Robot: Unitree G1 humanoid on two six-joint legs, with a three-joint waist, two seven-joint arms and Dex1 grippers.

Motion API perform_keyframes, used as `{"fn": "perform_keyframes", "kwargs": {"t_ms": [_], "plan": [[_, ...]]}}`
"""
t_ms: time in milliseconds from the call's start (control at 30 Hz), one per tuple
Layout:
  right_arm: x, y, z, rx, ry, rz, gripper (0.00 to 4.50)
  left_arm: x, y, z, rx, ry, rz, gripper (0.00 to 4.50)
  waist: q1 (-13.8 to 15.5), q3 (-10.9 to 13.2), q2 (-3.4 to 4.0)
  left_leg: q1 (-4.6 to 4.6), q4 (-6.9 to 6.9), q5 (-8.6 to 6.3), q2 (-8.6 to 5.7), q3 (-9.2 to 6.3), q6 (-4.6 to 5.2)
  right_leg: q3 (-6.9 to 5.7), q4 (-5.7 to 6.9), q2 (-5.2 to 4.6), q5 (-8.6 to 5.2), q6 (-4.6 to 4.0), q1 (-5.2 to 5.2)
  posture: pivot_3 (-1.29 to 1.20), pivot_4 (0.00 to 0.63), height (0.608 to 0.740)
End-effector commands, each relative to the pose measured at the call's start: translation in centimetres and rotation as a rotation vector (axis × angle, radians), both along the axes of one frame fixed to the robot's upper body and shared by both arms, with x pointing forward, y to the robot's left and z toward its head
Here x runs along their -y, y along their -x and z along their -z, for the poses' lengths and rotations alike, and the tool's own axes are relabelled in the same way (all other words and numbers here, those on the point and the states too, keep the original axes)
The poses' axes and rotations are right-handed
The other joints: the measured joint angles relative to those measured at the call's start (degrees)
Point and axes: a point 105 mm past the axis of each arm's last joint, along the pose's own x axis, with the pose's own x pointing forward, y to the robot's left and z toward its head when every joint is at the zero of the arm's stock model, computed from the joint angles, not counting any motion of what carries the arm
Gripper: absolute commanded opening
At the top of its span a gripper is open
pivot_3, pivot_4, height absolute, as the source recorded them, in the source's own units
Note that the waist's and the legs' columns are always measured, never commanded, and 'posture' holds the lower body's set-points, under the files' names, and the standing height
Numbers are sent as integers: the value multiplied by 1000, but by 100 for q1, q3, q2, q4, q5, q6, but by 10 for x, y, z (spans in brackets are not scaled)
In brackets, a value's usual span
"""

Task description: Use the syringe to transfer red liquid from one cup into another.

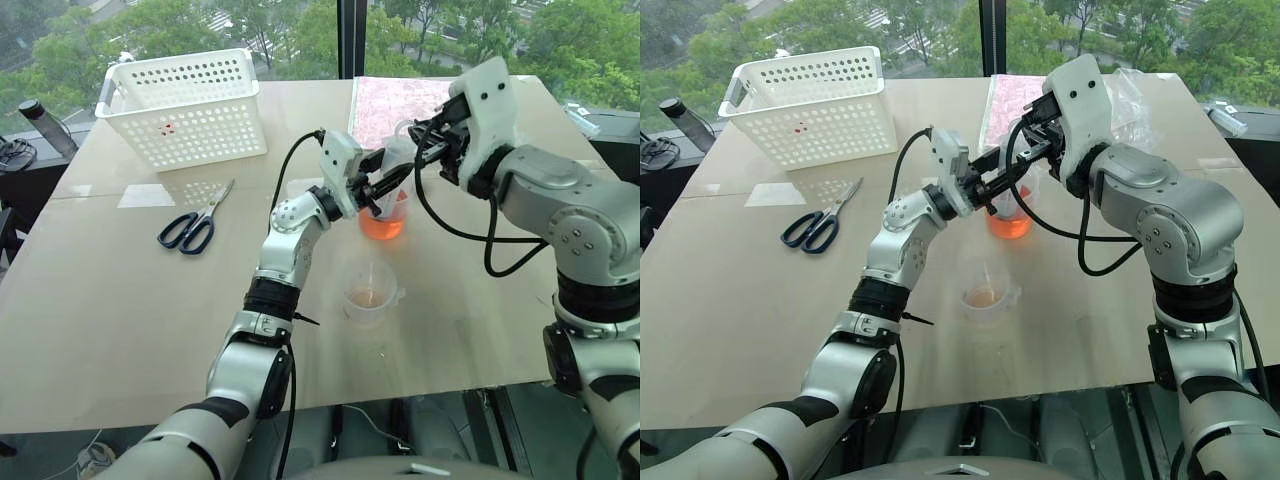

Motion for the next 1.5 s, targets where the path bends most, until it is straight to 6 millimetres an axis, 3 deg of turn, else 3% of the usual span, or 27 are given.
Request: {"fn": "perform_keyframes", "kwargs": {"t_ms": [33,900,1267,1400,1500], "plan": [[7,2,-43,156,-32,29,19,5,6,4,-12,-25,48,1446,-11,1,1,0,-1,0,0,1,0,0,0,0,0,0,-1,0,150,740],[10,2,-56,197,-26,32,19,5,12,9,-35,-45,67,1446,-88,1,2,0,-12,0,0,1,-1,12,-2,-7,0,0,-6,0,150,740],[3,6,-50,187,-13,-33,19,5,12,7,-33,-38,70,1446,-85,1,2,0,-15,0,0,1,-2,11,-4,-9,0,0,-7,0,150,740],[1,14,-41,165,21,-99,1344,2,10,-3,-20,3,58,1446,-73,2,3,0,-17,0,0,0,-1,11,-5,-9,0,0,-6,0,150,740],[14,19,-42,210,77,-79,2873,-1,7,-10,-4,27,47,1446,-65,2,3,-1,-19,0,-1,0,-1,10,-8,-11,0,0,-6,0,150,740]]}}
